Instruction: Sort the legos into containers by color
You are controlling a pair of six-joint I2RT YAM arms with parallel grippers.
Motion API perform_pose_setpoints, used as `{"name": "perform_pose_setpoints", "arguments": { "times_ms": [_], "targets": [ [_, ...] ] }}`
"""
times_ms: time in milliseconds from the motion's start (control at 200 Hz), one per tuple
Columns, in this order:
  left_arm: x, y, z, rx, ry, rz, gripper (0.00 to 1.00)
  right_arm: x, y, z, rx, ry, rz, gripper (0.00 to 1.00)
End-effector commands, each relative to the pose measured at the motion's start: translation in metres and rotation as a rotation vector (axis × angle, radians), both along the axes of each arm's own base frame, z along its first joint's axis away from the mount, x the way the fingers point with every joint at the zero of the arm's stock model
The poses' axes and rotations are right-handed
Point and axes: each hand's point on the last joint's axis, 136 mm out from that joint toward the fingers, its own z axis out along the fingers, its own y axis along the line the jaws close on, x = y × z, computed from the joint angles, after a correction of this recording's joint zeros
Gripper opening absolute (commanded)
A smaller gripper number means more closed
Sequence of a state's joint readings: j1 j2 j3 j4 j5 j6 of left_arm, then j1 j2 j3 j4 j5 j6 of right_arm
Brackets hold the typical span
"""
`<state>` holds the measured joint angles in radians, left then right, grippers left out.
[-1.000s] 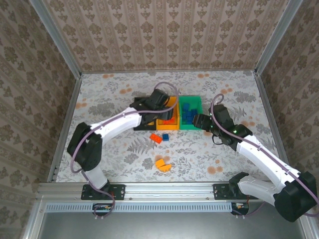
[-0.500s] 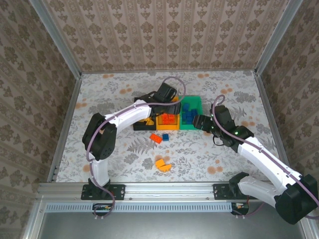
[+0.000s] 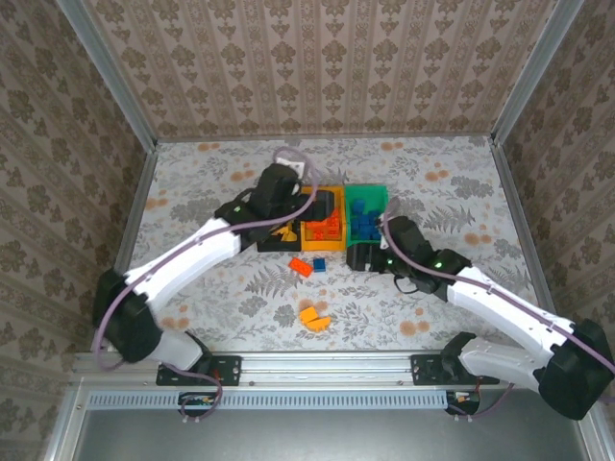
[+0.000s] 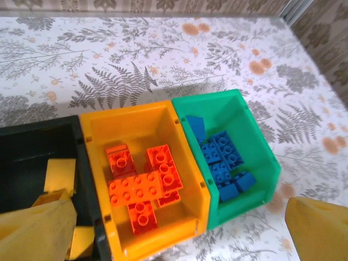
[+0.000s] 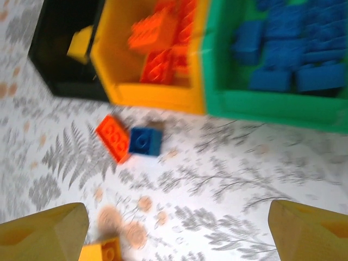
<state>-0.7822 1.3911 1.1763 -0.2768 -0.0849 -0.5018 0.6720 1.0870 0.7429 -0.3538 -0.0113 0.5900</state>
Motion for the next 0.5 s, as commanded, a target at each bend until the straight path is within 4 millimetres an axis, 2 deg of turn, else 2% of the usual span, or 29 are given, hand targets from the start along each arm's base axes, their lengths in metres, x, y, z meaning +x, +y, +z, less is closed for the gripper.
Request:
{"name": "perform_pose_setpoints", "arguments": {
  "times_ms": [0,125,240,330,370,495],
  "targets": [
    [-0.029,0.021,-0.029,-0.014,0.067,0.027,1.0,-0.023,0.035,-0.016,-0.033,0.011,0.187,0.87],
    [-0.056,0.059,-0.05,-0.01,0.094,0.089,1.0,-0.055,0.064,-0.038,-0.115,0.04,0.366,0.88],
    [-0.076,0.091,-0.064,0.002,0.113,0.146,1.0,-0.075,0.085,-0.053,-0.186,0.051,0.478,0.89],
    [-0.088,0.115,-0.07,0.023,0.116,0.194,1.0,-0.079,0.098,-0.056,-0.25,0.029,0.516,0.89],
    [-0.093,0.126,-0.07,0.028,0.113,0.218,1.0,-0.078,0.103,-0.068,-0.302,0.037,0.52,0.89],
    [-0.105,0.159,-0.071,0.044,0.099,0.301,1.0,-0.075,0.121,-0.076,-0.371,0.02,0.529,0.89]
  ]
}}
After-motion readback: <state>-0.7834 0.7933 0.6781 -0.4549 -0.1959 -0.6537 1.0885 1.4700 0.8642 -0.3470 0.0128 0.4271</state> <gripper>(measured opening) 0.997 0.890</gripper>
